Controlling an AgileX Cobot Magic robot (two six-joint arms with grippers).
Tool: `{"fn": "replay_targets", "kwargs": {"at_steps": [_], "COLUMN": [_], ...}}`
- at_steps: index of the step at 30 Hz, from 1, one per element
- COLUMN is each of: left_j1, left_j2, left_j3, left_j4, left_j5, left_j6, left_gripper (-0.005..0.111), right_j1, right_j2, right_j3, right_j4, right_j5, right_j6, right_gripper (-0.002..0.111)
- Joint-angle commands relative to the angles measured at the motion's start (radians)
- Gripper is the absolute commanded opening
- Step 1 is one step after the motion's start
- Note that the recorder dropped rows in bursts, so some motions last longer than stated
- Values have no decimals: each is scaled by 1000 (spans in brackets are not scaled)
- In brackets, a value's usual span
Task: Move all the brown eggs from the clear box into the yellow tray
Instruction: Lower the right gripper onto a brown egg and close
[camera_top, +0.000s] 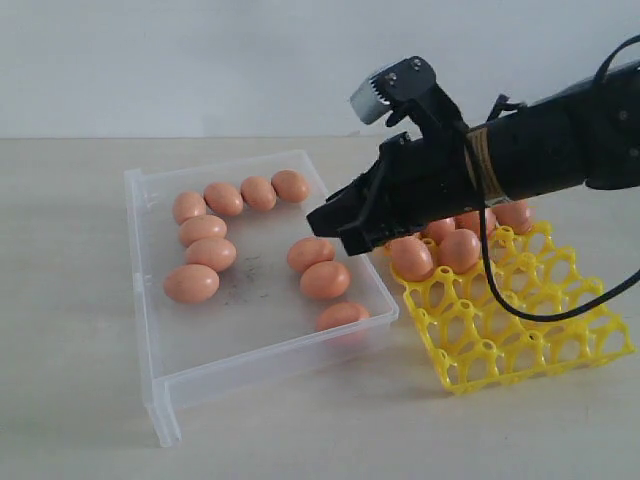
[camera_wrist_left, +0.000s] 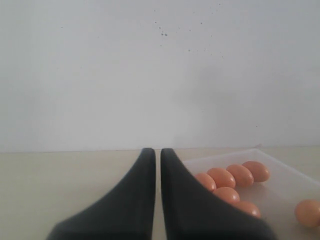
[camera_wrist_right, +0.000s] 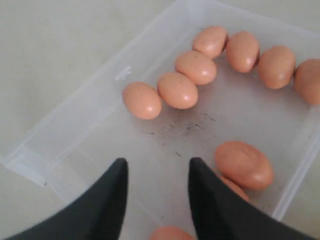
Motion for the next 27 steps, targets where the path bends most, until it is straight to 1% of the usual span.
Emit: {"fn": "replay_targets", "kwargs": {"at_steps": [1,2,5,6,8,13,15,16,17,20,21,22,24,25,27], "left_j1": [-3,-3,-3,-3,-3,-3,-3,-3,-3,-3,-3,-3,-3,-3,-3], "left_j2": [4,4,4,4,4,4,4,4,4,4,4,4,4,4,4], "left_j3": [-2,-2,-2,-2,-2,-2,-2,-2,-2,-2,-2,-2,-2,-2,-2], "left_j4": [-5,-5,-5,-5,-5,-5,-5,-5,-5,-5,-5,-5,-5,-5,-5], "left_j5": [-16,-16,-16,-16,-16,-16,-16,-16,-16,-16,-16,-16,-16,-16,-16], "left_j6": [5,5,5,5,5,5,5,5,5,5,5,5,5,5,5], "left_gripper": [4,4,4,4,4,4,4,4,4,4,4,4,4,4,4], "right_j1": [103,132,212,234,264,274,274,274,274,267,265,260,253,253,253], "right_j2": [-3,-3,-3,-3,-3,10,19,20,21,21,21,21,24,31,63], "right_j3": [-9,-9,-9,-9,-9,-9,-18,-31,-39,-72,-83,-103,-132,-166,-244], "right_j4": [-29,-29,-29,-29,-29,-29,13,71,94,152,207,292,517,710,1003], "right_j5": [70,103,239,295,410,706,809,890,935,1009,1010,1020,1041,1104,1316], "right_j6": [-179,-260,-439,-480,-524,-475,-427,-400,-367,-326,-341,-396,-550,-724,-1037], "right_gripper": [49,46,32,28,23,21,13,5,-1,0,0,0,0,0,0]}}
